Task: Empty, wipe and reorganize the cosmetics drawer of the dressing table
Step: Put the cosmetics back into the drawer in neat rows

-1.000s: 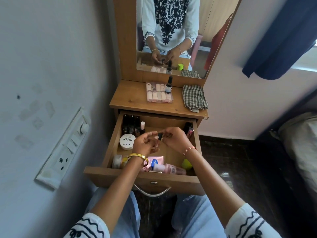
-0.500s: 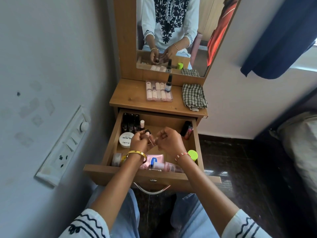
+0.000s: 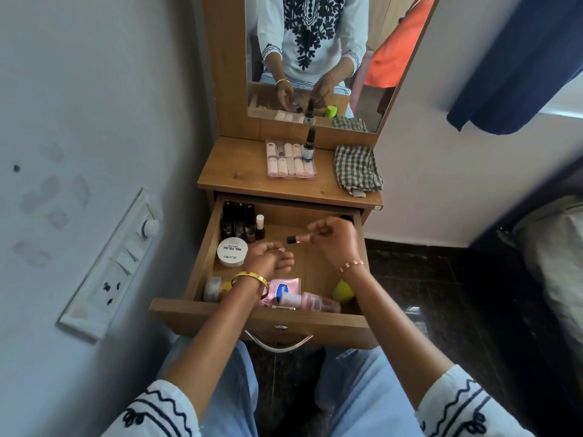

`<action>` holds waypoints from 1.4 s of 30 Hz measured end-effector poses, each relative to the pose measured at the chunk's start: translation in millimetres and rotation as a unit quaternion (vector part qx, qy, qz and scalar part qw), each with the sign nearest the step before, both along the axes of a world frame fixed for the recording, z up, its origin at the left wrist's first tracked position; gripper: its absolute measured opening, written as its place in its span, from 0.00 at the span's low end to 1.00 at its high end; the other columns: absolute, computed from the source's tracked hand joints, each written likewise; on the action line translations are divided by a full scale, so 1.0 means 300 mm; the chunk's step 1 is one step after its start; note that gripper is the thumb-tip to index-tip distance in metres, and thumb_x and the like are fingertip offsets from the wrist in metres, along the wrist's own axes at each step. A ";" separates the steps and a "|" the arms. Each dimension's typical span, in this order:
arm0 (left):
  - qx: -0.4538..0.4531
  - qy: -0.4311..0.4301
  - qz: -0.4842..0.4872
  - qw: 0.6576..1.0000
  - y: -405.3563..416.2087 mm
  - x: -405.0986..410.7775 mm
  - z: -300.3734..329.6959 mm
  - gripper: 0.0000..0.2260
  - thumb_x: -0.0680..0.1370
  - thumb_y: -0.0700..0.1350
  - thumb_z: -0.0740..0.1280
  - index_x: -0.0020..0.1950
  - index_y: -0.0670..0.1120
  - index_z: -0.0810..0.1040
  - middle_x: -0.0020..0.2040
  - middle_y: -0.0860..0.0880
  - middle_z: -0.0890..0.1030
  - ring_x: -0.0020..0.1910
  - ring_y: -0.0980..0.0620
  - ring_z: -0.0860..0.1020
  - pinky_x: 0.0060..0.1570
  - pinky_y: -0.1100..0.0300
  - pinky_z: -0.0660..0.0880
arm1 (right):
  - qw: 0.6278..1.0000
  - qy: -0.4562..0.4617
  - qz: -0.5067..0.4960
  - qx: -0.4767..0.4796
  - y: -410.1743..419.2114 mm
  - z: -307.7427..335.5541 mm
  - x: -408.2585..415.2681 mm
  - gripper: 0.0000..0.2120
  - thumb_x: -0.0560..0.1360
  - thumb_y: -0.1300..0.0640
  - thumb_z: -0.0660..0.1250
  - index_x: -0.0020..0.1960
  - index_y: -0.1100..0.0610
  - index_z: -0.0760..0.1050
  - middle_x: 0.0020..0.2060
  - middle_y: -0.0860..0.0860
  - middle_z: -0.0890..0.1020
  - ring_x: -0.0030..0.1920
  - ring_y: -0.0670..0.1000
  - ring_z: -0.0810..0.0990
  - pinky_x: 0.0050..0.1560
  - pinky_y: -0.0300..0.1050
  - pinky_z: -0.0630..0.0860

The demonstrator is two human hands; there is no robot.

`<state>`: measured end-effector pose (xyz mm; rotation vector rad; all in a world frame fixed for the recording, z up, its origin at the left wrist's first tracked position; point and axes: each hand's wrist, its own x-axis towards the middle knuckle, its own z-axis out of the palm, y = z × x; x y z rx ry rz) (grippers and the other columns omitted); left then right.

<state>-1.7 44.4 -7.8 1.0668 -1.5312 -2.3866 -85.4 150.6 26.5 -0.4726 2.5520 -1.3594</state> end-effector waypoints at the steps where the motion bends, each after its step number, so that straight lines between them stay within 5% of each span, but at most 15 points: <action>1: -0.024 -0.019 -0.013 0.999 0.001 -0.005 -0.003 0.08 0.78 0.34 0.60 0.42 0.46 0.71 0.37 0.46 0.78 0.28 0.56 0.79 0.33 0.64 0.77 | 1.000 0.003 -0.009 -0.003 0.007 0.006 -0.028 0.06 0.71 0.69 0.68 0.46 0.62 0.79 0.41 0.53 0.81 0.42 0.50 0.80 0.39 0.30 0.77; 4: -0.048 -0.044 -0.029 0.997 -0.009 -0.015 -0.012 0.09 0.77 0.34 0.61 0.41 0.47 0.71 0.37 0.47 0.77 0.32 0.54 0.77 0.32 0.65 0.75 | 0.997 0.044 -0.013 0.057 0.019 0.018 -0.116 0.07 0.70 0.68 0.68 0.44 0.58 0.78 0.36 0.49 0.79 0.41 0.53 0.80 0.44 0.46 0.81; 7: -0.042 -0.050 -0.030 0.997 -0.018 -0.025 -0.013 0.10 0.78 0.35 0.60 0.40 0.47 0.71 0.36 0.47 0.76 0.22 0.61 0.76 0.25 0.69 0.73 | 0.982 0.048 0.033 0.180 -0.001 0.038 -0.199 0.08 0.72 0.66 0.67 0.50 0.59 0.77 0.46 0.54 0.81 0.47 0.56 0.81 0.47 0.51 0.81; 10: -0.059 -0.052 -0.026 0.997 -0.015 -0.028 -0.014 0.10 0.79 0.36 0.59 0.40 0.47 0.72 0.35 0.47 0.76 0.19 0.63 0.75 0.24 0.71 0.72 | 0.913 0.087 0.158 0.365 -0.039 0.067 -0.243 0.12 0.75 0.65 0.63 0.58 0.60 0.75 0.54 0.56 0.79 0.53 0.56 0.79 0.54 0.48 0.77; 13: -0.092 -0.052 -0.024 0.994 -0.011 -0.026 -0.022 0.10 0.79 0.37 0.59 0.40 0.48 0.72 0.35 0.48 0.77 0.27 0.58 0.77 0.28 0.69 0.73 | 0.841 0.168 0.243 0.453 -0.062 0.060 -0.232 0.13 0.76 0.65 0.61 0.60 0.61 0.73 0.57 0.57 0.78 0.50 0.53 0.77 0.57 0.46 0.74; 16: -0.106 -0.051 -0.019 0.993 -0.014 -0.026 -0.030 0.10 0.79 0.37 0.59 0.40 0.48 0.73 0.36 0.48 0.77 0.33 0.54 0.76 0.34 0.65 0.74 | 0.801 0.238 0.268 0.480 -0.073 0.020 -0.228 0.13 0.77 0.67 0.59 0.61 0.63 0.73 0.59 0.59 0.78 0.59 0.57 0.76 0.62 0.48 0.73; 22: -0.124 -0.035 -0.024 0.991 -0.011 -0.024 -0.031 0.06 0.79 0.37 0.59 0.47 0.44 0.74 0.37 0.49 0.77 0.34 0.54 0.76 0.37 0.64 0.74 | 0.741 0.300 0.303 0.519 -0.050 -0.018 -0.227 0.12 0.78 0.64 0.57 0.58 0.64 0.74 0.56 0.60 0.78 0.59 0.58 0.75 0.62 0.49 0.69; 29: -0.134 -0.037 -0.025 0.990 -0.012 -0.024 -0.039 0.06 0.79 0.37 0.59 0.50 0.43 0.75 0.37 0.48 0.77 0.35 0.53 0.76 0.41 0.61 0.74 | 0.732 0.305 0.305 0.528 -0.037 -0.032 -0.237 0.11 0.78 0.63 0.59 0.57 0.64 0.76 0.55 0.59 0.80 0.58 0.58 0.77 0.60 0.48 0.71; 42: -0.150 -0.055 -0.031 0.987 -0.014 -0.027 -0.042 0.09 0.79 0.37 0.59 0.55 0.38 0.76 0.38 0.49 0.78 0.35 0.53 0.76 0.41 0.62 0.74 | 0.779 0.286 0.279 0.482 0.003 -0.055 -0.276 0.10 0.76 0.61 0.63 0.56 0.61 0.77 0.53 0.57 0.81 0.54 0.56 0.78 0.53 0.46 0.74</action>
